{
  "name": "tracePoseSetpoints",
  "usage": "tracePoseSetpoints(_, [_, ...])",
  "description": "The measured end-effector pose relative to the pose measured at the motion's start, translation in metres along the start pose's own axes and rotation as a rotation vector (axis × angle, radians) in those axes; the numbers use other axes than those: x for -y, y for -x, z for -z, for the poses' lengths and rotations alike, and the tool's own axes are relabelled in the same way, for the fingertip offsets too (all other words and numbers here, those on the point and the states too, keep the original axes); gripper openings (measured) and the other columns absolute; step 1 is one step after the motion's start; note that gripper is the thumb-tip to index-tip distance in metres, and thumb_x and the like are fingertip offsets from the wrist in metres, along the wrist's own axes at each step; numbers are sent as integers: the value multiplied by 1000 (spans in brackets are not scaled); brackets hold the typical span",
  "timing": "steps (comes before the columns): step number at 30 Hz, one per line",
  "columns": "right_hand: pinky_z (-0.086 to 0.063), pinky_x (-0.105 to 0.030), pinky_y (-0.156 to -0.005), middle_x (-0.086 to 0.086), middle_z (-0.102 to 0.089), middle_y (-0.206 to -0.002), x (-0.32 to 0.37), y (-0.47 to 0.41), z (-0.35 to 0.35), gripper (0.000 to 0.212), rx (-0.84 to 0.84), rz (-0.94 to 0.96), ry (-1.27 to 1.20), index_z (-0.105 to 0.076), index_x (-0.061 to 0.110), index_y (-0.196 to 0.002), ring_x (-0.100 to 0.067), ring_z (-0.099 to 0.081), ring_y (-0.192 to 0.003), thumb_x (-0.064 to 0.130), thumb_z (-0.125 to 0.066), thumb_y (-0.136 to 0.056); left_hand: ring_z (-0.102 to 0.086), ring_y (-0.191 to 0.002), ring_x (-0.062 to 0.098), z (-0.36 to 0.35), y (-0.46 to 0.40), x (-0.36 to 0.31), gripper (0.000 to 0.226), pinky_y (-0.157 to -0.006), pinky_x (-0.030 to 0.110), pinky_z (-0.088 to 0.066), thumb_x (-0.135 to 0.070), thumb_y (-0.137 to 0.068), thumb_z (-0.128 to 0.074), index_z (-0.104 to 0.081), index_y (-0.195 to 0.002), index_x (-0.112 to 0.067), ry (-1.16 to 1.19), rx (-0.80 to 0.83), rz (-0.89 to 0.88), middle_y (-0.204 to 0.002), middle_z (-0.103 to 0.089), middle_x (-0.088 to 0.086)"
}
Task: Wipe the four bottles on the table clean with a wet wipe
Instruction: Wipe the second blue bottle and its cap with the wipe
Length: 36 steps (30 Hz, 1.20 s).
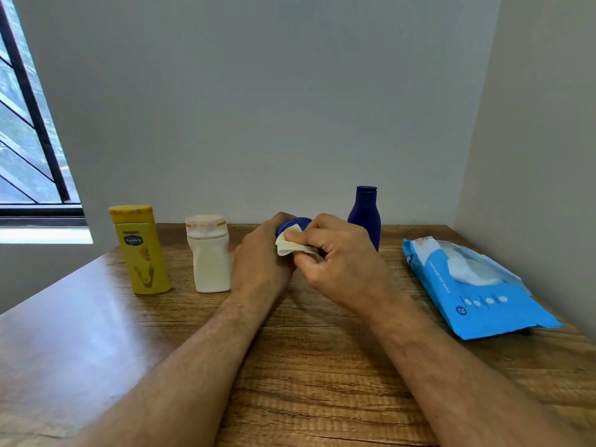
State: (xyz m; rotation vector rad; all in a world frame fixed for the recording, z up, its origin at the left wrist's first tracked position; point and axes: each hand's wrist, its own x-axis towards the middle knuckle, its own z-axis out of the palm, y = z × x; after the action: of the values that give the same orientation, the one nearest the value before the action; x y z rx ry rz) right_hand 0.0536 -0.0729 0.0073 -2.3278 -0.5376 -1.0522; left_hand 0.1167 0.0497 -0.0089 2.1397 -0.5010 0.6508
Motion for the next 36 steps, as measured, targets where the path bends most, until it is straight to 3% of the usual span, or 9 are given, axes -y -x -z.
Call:
tracePoseSetpoints(6, [-42,-6,-74,7,-61,-97,-2,1,-2,31,-10,52,74,-70,16,-121,-3,-55,-82,20,-68,-90,-65,-80,13,1,0,1,22,-70,31,-52,-24,-90,-64,-63,-109,-34,-26,3,-53,-86,-71,-9])
tracePoseSetpoints(13, [-54,-21,-71,1,-62,-92,1,1,-5,28,-130,63,99,-71,13,-117,-10,-60,-79,18,-69,-90,-64,-86,19,0,-4,-1,21,-72,36,-51,-22,-93,-58,-63,-111,-31,-148,-28,-112,-94,-69,-6])
tracePoseSetpoints(17, [-50,-12,-72,8,-61,-94,1,0,-4,28,-178,-23,82,-72,15,-117,-4,-58,-80,21,-69,-90,-63,-82,17,-3,0,-4,21,-70,37,-51,-18,-90,-58,-64,-106,-30,-90,-54,-115,-88,-67,-8])
tracePoseSetpoints(21, [-44,-3,-72,10,-62,-97,2,-3,-3,29,-217,-84,100,-72,15,-116,1,-54,-80,19,-71,-88,-64,-87,14,-2,-1,-3,27,-77,36,-53,-19,-89,-66,-65,-112,-33,-35,-74,-75,-93,-70,-10])
tracePoseSetpoints(25, [-41,0,-71,11,-63,-99,-1,-4,-2,29,-204,-126,126,-72,16,-116,1,-54,-81,22,-72,-87,-64,-94,12,-2,-2,-1,31,-84,31,-52,-25,-89,-72,-65,-118,-32,-5,-80,-34,-102,-72,-10])
tracePoseSetpoints(28, [-41,-1,-70,11,-63,-96,-1,-3,-1,26,-178,-128,122,-73,16,-111,-1,-54,-77,22,-73,-86,-65,-94,11,-2,-2,-2,29,-87,35,-54,-26,-89,-72,-66,-117,-31,35,-87,-11,-102,-73,-9])
tracePoseSetpoints(36, [-42,-8,-67,14,-60,-90,4,0,1,22,1,-8,12,-76,20,-106,-4,-59,-76,22,-73,-84,-66,-93,12,-1,-1,3,31,-84,34,-57,-19,-89,-73,-64,-117,-30,36,-57,-22,-100,-72,-9])
